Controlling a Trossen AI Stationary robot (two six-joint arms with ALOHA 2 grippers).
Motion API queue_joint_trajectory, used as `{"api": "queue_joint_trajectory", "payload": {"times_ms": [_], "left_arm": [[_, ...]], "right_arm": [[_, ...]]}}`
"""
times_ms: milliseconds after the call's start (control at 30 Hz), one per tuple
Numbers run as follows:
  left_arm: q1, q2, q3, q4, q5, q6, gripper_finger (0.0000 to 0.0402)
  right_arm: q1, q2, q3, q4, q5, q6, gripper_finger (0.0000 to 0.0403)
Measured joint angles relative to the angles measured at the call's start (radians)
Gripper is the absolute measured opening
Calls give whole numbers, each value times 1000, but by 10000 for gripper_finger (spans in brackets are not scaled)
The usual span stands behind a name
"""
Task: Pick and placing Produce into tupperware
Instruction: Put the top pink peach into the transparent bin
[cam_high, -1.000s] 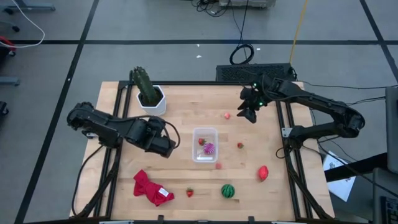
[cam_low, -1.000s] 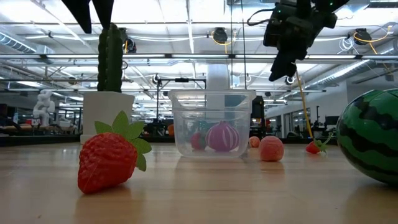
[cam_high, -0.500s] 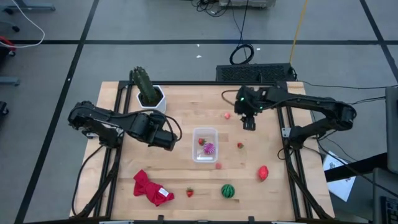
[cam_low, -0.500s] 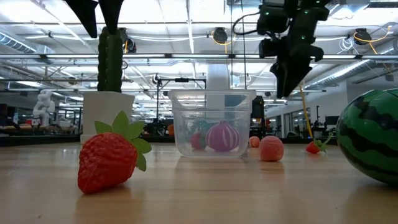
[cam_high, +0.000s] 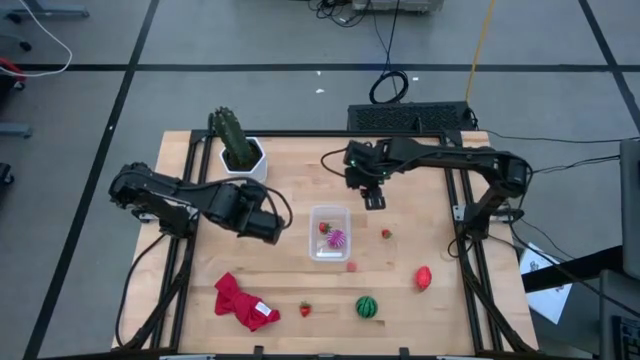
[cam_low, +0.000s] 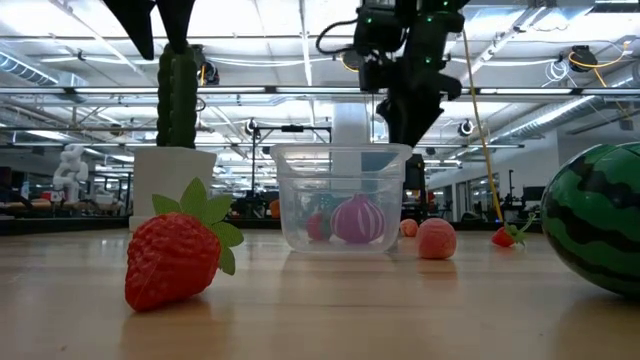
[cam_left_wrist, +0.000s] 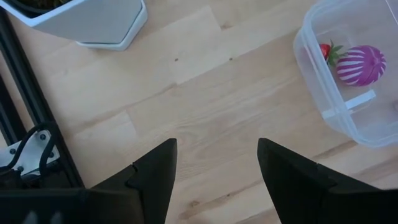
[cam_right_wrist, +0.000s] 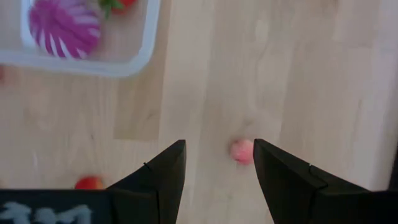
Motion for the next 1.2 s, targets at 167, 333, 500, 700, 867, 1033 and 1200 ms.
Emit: {"api": "queue_joint_trajectory", "payload": {"times_ms": [167,333,500,700,867,1033,1200], "left_arm": [[-17,0,0,0,0,0,230],[-21,0,0,0,0,0,230],[-20,0,0,0,-4,6,230],[-20,0,0,0,-7,7,230],[-20,0,0,0,-8,7,230],[-20,0,0,0,-9,24,230],[-20,0,0,0,-26,26,230]], "right_arm": [[0,16,-10,-23,3,-81,178],[-2,10,-10,-7,2,-120,178],[-5,10,-10,30,2,-117,178],[-9,10,-10,52,1,-69,178],[-19,10,-10,13,0,-59,178],[-35,10,-10,-3,0,-17,178],[-59,10,-10,-3,1,11,182]]}}
